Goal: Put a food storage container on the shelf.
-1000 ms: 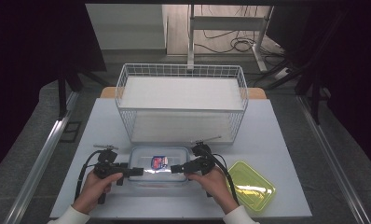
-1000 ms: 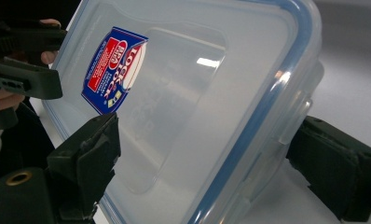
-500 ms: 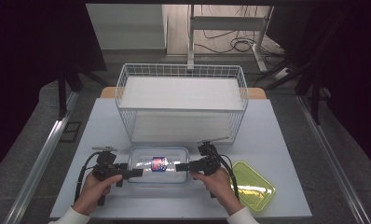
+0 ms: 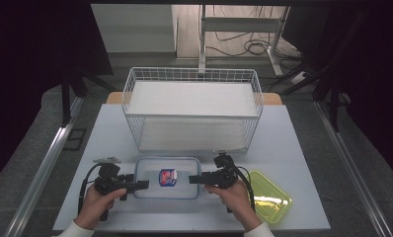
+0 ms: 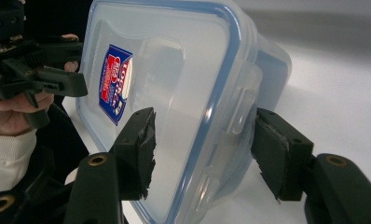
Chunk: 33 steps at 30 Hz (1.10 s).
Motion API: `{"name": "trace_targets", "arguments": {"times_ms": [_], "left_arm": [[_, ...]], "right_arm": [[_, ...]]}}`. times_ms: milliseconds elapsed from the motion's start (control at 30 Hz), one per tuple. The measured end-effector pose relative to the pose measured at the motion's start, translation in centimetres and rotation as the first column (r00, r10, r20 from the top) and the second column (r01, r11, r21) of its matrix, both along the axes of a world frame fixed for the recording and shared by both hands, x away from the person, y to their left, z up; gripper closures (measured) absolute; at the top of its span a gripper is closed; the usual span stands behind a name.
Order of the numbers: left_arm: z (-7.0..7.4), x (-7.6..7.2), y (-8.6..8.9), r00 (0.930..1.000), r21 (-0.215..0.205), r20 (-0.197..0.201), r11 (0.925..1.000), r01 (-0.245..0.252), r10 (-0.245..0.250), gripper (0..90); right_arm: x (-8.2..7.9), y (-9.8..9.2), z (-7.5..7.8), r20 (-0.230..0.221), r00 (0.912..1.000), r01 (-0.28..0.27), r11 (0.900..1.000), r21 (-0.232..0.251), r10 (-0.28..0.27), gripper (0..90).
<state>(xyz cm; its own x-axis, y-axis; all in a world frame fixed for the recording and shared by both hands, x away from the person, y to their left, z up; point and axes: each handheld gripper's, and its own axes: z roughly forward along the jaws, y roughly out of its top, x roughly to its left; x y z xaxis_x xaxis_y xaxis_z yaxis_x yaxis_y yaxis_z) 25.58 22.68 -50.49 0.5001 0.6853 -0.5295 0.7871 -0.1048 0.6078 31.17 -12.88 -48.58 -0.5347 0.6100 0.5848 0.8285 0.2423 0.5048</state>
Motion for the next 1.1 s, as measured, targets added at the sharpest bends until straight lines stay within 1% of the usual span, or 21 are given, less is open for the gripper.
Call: {"name": "trace_targets", "arguments": {"times_ms": [167, 233, 367, 433, 500, 667, 800, 900, 1067, 1100], "left_arm": [[0.1, -0.4, 0.1, 0.9998, 0.009, 0.019, 0.9999, 0.007, -0.007, 32.7], [0.1, -0.6, 0.2, 0.9996, 0.0, 0.025, 1.0, 0.008, -0.008, 34.9], [0.2, -0.7, 0.3, 0.9996, -0.002, 0.029, 1.0, 0.009, -0.009, 35.8], [0.2, -0.7, 0.4, 0.9994, -0.003, 0.032, 0.9999, 0.011, -0.011, 36.7], [0.1, -0.8, 0.4, 0.9993, -0.008, 0.034, 0.9999, 0.012, -0.011, 37.1], [0.2, -0.9, 0.5, 0.999, -0.004, 0.04, 0.9998, 0.018, -0.018, 38.2], [0.2, -1.0, 0.6, 0.9986, -0.006, 0.045, 0.9996, 0.026, -0.026, 39.4], [0.2, -1.2, 0.6, 0.9984, -0.003, 0.052, 0.9997, 0.023, -0.022, 39.5], [0.3, -1.4, 0.4, 0.9982, -0.001, 0.059, 1.0, 0.006, -0.006, 39.3], [0.3, -1.6, 0.3, 0.998, 0.006, 0.064, 1.0, -0.003, 0.003, 39.2]], "right_arm": [[-0.4, -0.2, 0.1, 0.017, 0.9998, -0.008, 1.0, 0.01, 0.008, 45.6], [-0.6, -0.5, 0.1, 0.023, 0.9996, -0.013, 1.0, 0.019, 0.013, 47.5], [-0.8, -0.4, 0.2, 0.033, 0.9994, -0.015, 1.0, 0.011, 0.015, 47.5], [-0.9, -0.4, 0.2, 0.045, 0.9989, -0.015, 1.0, 0.009, 0.015, 47.6], [-1.0, -0.4, 0.2, 0.046, 0.9988, -0.015, 1.0, 0.01, 0.014, 47.6], [-1.2, -0.4, 0.2, 0.056, 0.9983, -0.016, 1.0, 0.01, 0.015, 47.9], [-1.4, -0.6, 0.2, 0.061, 0.998, -0.017, 1.0, 0.019, 0.016, 48.8], [-1.5, -0.6, 0.2, 0.061, 0.9981, -0.013, 1.0, 0.025, 0.011, 48.9], [-1.9, -0.6, 0.1, 0.067, 0.9976, 0.013, 0.999, 0.038, -0.016, 48.9], [-2.1, -0.5, 0.1, 0.078, 0.9967, 0.022, 0.999, 0.036, -0.025, 48.9]]}}
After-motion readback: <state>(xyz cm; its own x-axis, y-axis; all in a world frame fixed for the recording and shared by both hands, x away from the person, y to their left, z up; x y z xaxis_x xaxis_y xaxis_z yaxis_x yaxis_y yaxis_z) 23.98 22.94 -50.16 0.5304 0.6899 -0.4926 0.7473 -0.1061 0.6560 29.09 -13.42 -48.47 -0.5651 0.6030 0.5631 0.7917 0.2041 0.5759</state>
